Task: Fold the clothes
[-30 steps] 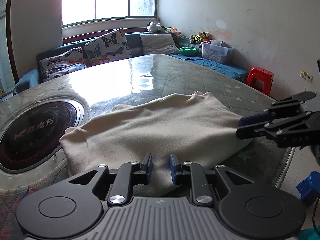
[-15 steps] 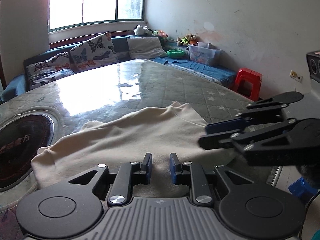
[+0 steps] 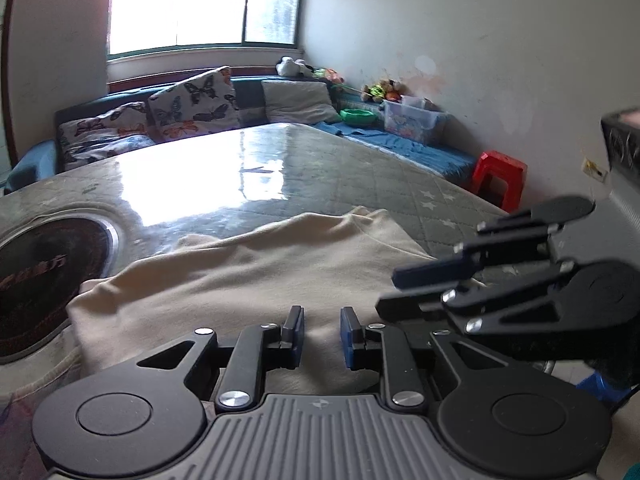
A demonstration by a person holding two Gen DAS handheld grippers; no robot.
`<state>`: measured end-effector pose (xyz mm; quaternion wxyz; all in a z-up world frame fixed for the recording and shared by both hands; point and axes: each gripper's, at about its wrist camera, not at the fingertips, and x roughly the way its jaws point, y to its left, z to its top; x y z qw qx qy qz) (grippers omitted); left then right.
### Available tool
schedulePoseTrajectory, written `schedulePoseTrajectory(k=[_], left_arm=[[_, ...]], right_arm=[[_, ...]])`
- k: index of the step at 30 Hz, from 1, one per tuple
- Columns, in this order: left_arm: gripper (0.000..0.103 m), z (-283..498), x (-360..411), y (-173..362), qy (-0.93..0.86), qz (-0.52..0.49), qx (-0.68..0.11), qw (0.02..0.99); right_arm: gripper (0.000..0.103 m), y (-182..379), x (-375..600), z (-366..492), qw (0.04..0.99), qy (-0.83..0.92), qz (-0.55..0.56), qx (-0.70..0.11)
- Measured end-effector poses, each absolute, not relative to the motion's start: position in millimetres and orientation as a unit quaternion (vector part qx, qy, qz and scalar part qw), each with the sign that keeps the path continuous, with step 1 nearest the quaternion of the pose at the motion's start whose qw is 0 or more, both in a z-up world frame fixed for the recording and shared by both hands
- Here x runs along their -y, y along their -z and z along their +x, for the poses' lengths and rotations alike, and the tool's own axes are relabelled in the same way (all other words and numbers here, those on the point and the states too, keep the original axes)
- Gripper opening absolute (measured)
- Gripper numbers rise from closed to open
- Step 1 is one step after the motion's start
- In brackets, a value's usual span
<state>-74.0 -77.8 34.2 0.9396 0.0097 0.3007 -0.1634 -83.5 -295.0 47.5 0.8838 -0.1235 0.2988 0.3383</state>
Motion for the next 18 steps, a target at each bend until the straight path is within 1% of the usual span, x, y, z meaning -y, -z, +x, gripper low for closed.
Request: schedulePoseTrajectory(k=[12,16,18], left_arm=[[0.022,-103,1,-34,0.068,-0.042,-0.307,0.948],[0.021,-109,-11,-33,0.061,-0.056,-0.307,0.948],[0.021,-110,-13,-33,0.060,-0.061,-0.307,0.948]], right_arm=[[0.023,-45,296,-79,0.878,-0.343,-0.120,-0.312],[0.023,-48,297,-77,0.879,-0.343,-0.113,-0.312],[0.026,-51,298,-77,0.881,-0.342,-0.109,-0.308]])
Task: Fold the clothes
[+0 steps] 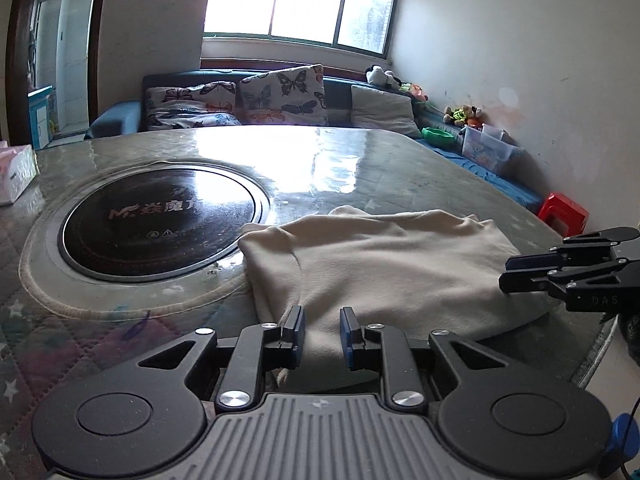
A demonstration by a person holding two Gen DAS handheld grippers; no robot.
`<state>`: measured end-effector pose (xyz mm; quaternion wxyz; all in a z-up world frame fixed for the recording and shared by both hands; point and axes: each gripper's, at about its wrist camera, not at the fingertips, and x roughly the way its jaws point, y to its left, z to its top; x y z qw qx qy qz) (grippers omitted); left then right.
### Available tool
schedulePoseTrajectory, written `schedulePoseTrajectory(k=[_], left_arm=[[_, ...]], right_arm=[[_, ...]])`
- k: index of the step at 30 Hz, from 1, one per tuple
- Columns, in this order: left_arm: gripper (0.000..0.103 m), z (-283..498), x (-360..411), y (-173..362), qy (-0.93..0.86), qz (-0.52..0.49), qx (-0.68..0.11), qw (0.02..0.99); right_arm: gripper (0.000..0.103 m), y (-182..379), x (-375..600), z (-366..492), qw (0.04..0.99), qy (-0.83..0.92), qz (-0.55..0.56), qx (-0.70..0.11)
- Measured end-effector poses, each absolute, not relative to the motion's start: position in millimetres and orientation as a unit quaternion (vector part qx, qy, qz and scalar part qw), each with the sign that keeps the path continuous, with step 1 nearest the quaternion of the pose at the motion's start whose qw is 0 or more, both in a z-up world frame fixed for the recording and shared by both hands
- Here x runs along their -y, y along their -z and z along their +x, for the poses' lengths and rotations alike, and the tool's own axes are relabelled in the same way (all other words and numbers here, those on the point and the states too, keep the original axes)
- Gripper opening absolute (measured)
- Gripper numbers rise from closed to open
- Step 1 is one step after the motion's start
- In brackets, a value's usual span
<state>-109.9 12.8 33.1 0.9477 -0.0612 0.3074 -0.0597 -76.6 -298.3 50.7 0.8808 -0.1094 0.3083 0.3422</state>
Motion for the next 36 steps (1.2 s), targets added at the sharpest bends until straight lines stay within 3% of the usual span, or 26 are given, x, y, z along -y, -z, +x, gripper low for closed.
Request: schedulePoseTrajectory(k=[3,9,12,29,36], left_arm=[[0.023,-110,-13,-30,0.061,-0.066,-0.311,0.946],[0.036,-109,-10,-37,0.069,-0.059,-0.307,0.947],[0.046,-104,-9,-42,0.064,-0.055,-0.301,0.950],[0.051,-50,-15,-37,0.038,-0.035,-0.328,0.943],[0.069,-45,-19,-35,0.032,-0.043,-0.334,0.941]], right_arm=[[0.028,-49,300,-73,0.883,-0.337,-0.102,-0.311],[0.037,-49,304,-64,0.882,-0.333,-0.088,-0.323],[0.037,-54,304,-56,0.884,-0.331,-0.089,-0.319],[0.031,-44,261,32,0.873,-0.332,-0.076,-0.350],[0.031,-54,251,29,0.874,-0.341,-0.087,-0.334]])
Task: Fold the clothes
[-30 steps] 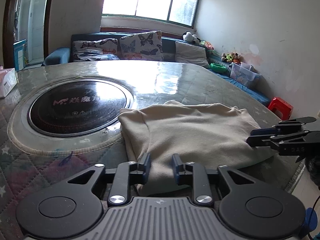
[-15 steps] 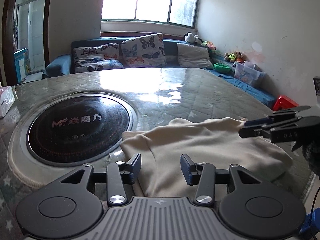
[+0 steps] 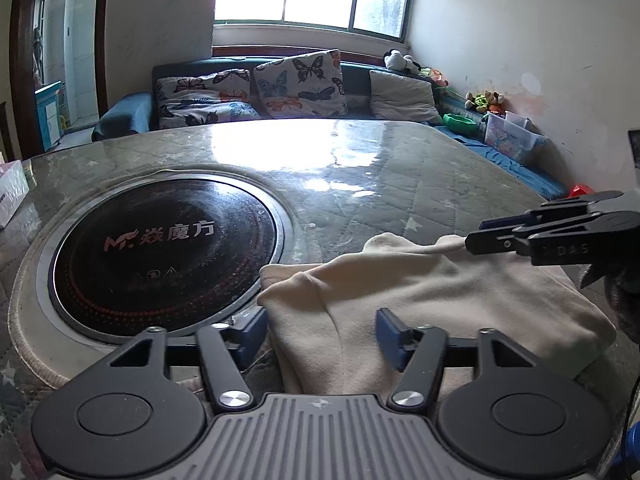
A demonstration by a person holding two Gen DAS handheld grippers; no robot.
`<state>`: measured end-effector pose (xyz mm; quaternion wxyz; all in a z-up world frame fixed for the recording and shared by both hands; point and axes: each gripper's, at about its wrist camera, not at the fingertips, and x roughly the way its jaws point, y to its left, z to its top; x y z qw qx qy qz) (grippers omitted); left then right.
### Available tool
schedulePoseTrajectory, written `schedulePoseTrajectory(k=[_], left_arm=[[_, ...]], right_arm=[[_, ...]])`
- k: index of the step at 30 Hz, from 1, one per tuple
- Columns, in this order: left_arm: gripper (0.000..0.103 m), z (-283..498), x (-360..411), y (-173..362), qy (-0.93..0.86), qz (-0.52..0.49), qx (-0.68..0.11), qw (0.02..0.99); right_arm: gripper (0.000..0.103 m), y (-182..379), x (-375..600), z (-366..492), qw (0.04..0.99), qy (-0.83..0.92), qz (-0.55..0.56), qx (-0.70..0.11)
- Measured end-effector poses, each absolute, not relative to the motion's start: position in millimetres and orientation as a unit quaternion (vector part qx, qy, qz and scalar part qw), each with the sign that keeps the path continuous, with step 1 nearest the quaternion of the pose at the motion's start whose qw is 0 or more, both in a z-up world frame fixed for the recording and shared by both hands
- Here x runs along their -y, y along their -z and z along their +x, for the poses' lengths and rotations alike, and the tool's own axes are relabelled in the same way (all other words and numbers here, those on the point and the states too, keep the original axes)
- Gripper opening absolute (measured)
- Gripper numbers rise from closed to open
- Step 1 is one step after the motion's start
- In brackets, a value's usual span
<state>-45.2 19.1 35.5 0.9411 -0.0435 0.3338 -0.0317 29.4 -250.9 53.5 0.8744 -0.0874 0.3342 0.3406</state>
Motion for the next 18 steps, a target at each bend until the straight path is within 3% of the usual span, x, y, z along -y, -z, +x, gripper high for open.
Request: schedulePoseTrajectory(k=[9,18], left_arm=[[0.094,-44,-26,-37,0.022,-0.055,-0.331,0.942],[0.103,-47,-40,-41,0.004,-0.067,-0.330,0.942]], right_arm=[[0.033,-40,211,38,0.862,-0.351,-0.104,-0.350],[0.041,-49,188,36,0.857,-0.370,-0.120,-0.337]])
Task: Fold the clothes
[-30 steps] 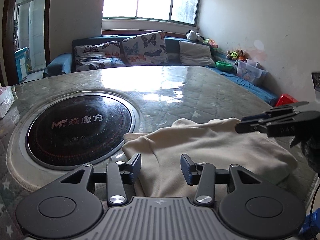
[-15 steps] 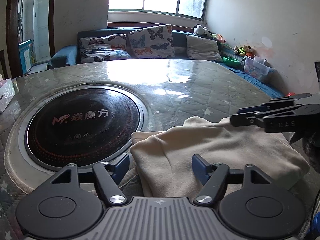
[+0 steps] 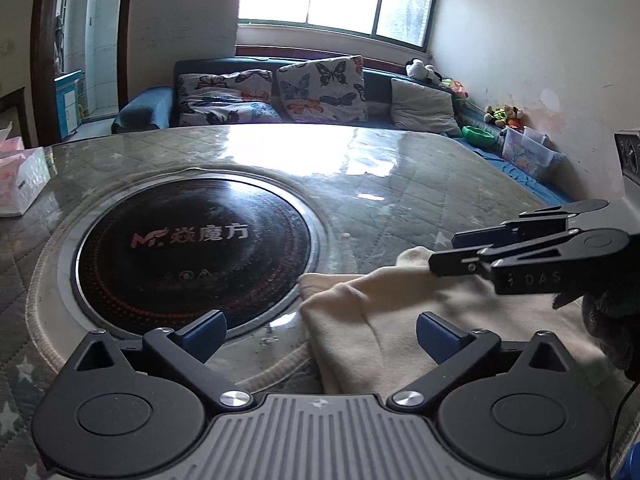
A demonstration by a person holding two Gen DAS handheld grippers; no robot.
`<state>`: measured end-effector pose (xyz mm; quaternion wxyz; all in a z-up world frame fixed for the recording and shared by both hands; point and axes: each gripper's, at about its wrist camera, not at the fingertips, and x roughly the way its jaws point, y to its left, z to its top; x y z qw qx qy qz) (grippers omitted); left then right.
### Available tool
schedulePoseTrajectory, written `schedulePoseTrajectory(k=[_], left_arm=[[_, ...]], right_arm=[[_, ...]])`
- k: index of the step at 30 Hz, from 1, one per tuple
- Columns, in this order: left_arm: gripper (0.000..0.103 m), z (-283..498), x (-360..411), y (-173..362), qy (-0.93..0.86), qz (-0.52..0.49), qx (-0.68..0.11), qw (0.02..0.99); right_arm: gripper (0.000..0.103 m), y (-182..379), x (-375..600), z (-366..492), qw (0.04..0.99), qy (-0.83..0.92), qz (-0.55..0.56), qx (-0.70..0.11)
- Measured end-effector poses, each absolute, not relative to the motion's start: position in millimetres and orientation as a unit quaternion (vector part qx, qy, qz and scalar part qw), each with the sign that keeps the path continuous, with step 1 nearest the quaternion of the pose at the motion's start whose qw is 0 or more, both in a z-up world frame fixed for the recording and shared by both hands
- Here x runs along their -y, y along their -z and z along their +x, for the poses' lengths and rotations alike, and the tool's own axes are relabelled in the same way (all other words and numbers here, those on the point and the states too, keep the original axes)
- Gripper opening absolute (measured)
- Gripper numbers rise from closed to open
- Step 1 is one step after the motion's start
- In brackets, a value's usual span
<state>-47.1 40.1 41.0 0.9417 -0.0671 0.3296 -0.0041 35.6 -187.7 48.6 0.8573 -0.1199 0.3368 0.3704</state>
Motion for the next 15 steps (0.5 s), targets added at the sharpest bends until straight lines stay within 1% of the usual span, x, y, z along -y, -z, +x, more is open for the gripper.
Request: schedulePoseTrajectory(k=[1,3,5,6,8,9,10,12,14,15], left_arm=[[0.103,-47,-42,-41,0.001,-0.069,-0.332,0.941],[0.103,-48,-45,-41,-0.005,-0.072,-0.335,0.940],[0.103,-48,-47,-40,-0.010,-0.072,-0.336,0.939],[0.103,-49,-48,-40,-0.012,-0.073,-0.337,0.939],[0.103,-49,-50,-39,-0.014,-0.074,-0.339,0.938],[0.103,-48,-50,-39,-0.015,-0.074,-0.340,0.937],[0.103,-48,-50,-39,-0.017,-0.073,-0.341,0.937],[0.103,-49,-50,-39,-0.019,-0.073,-0.342,0.937],[0.103,-50,-50,-39,-0.021,-0.071,-0.343,0.936],[0.103,-51,-51,-39,-0.023,-0.070,-0.343,0.936]], right_arm=[[0.044,-47,183,36,0.855,-0.372,-0.122,-0.339],[0.045,-41,176,39,0.852,-0.372,-0.126,-0.346],[0.051,-36,170,40,0.851,-0.371,-0.126,-0.350],[0.056,-35,168,40,0.852,-0.369,-0.126,-0.348],[0.060,-35,166,40,0.854,-0.367,-0.131,-0.345],[0.064,-34,164,40,0.855,-0.365,-0.133,-0.344],[0.067,-35,164,40,0.856,-0.362,-0.134,-0.344],[0.068,-36,166,39,0.857,-0.362,-0.131,-0.341],[0.072,-39,169,36,0.859,-0.363,-0.130,-0.336],[0.076,-41,171,33,0.859,-0.365,-0.133,-0.333]])
